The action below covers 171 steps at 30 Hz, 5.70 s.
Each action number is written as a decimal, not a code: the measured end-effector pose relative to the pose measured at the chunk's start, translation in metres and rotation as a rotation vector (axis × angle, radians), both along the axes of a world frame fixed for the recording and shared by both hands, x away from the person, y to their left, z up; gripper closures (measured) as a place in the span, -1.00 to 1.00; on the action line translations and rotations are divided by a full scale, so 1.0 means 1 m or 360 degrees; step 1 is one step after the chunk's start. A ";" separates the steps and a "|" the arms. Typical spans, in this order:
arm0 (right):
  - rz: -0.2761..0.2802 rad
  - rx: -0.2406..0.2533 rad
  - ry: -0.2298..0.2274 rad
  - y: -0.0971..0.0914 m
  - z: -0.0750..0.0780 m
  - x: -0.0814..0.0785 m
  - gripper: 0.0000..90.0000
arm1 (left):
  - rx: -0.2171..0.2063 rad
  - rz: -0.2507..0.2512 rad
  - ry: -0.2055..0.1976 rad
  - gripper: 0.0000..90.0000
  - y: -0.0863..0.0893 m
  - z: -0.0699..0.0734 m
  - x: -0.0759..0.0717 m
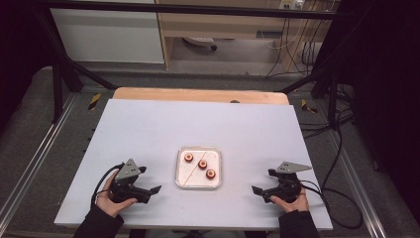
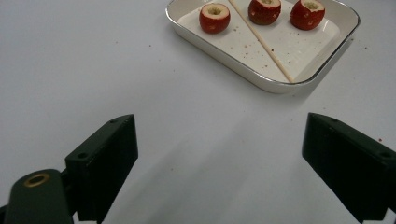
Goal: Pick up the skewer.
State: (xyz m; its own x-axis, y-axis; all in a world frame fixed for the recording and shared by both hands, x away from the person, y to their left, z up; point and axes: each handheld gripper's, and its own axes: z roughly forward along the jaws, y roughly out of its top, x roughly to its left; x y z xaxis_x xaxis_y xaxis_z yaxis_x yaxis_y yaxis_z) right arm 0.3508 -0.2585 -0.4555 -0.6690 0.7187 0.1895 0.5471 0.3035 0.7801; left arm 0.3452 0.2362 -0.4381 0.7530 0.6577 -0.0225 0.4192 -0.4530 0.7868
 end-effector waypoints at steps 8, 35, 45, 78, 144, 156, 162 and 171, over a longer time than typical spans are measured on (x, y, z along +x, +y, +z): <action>-0.0001 -0.0001 0.0001 0.000 0.001 0.000 -0.98 | 0.0043 -0.0004 -0.0007 -0.75 -0.018 0.007 0.002; -0.0002 -0.0017 0.0008 0.000 0.000 0.000 -0.98 | 0.0122 0.0034 0.0063 -0.40 -0.102 0.021 0.026; -0.0001 -0.0014 0.0009 0.000 0.000 0.000 -0.98 | 0.0161 0.0080 0.0129 0.09 -0.119 0.010 0.031; 0.0006 -0.0012 0.0020 0.000 -0.001 0.000 -0.98 | 0.0139 0.0241 0.0104 0.94 -0.128 -0.010 0.022; 0.0175 -0.0356 -0.0213 0.051 0.025 0.000 -0.93 | 0.0045 -0.0167 0.0067 0.97 -0.104 0.038 0.019; 0.0344 -0.0651 -0.0368 0.076 0.037 -0.002 -0.85 | 0.0147 -0.0274 0.0106 0.97 -0.122 0.042 0.024; 0.0435 -0.0769 -0.0457 0.086 0.042 -0.005 -0.78 | 0.0184 -0.0329 0.0104 0.97 -0.134 0.044 0.023; 0.0568 -0.0904 -0.0609 0.101 0.046 -0.008 -0.57 | 0.0246 -0.0429 0.0099 0.97 -0.159 0.044 0.019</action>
State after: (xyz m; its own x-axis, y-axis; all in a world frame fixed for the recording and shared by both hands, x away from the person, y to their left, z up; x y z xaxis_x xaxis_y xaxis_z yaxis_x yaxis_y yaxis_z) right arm 0.3423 -0.1576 -0.4093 -0.8231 0.3648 -0.4353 0.0643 0.8214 0.5667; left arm 0.3641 0.0770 -0.3945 0.9008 0.4340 0.0107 0.3132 -0.6666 0.6765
